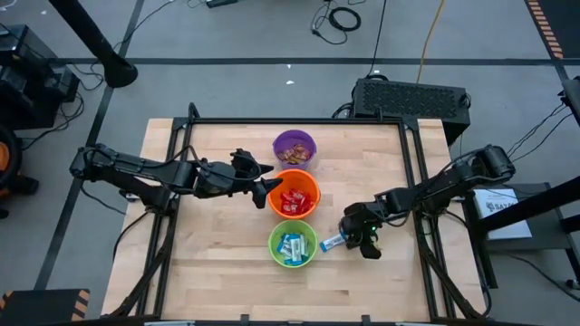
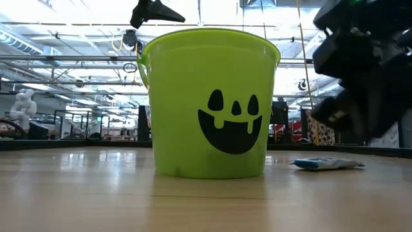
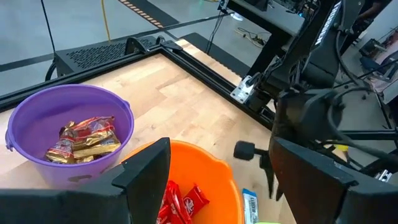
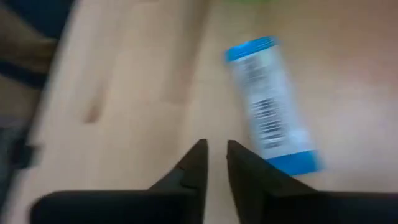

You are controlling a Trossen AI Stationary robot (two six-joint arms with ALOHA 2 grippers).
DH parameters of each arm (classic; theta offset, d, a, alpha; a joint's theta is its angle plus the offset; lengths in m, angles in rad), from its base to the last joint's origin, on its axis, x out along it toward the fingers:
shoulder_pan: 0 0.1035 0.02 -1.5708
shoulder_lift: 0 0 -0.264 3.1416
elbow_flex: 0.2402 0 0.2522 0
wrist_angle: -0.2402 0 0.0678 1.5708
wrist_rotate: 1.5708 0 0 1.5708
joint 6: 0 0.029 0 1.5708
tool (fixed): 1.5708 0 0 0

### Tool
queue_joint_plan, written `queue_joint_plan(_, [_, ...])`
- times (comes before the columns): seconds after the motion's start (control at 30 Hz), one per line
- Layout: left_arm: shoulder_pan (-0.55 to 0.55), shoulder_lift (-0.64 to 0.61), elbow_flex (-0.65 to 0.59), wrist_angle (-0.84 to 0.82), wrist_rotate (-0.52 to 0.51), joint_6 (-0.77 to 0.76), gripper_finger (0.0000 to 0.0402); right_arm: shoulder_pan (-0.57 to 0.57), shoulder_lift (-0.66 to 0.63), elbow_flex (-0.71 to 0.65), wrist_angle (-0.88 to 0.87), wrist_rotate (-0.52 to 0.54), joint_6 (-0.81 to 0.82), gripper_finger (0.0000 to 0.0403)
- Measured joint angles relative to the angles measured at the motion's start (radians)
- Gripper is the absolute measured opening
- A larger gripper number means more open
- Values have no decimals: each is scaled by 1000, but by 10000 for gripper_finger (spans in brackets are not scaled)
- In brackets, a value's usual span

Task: Sort candy by brand, put in halloween buckets
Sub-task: Put blue chocolate bar into the green bucket

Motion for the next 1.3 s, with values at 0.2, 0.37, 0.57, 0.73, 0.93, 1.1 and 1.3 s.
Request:
queue_joint_plan(0.2, [0, 0, 0, -1, 0, 2, 278, 0, -29, 0, -10, 209, -107, 162])
queue_joint_plan(0.37, [0, 0, 0, 0, 0, 1, 278, 1, 28, -3, -23, 214, -190, 270])
queue_joint_plan(0.57, [0, 0, 0, -1, -2, 0, 278, 1, 95, 0, -4, 226, -222, 292])
queue_joint_plan(0.73, [0, 0, 0, -1, -2, 0, 278, 1, 112, 1, -9, 237, -244, 241])
queue_joint_plan(0.93, [0, 0, 0, -1, -2, 1, 278, -1, 113, 0, -11, 247, -251, 161])
queue_joint_plan(1.1, [0, 0, 0, -1, -2, 2, 278, 0, 114, -1, -12, 236, -251, 113])
queue_joint_plan(1.3, [0, 0, 0, -1, -3, 2, 278, 0, 115, -1, -13, 223, -262, 65])
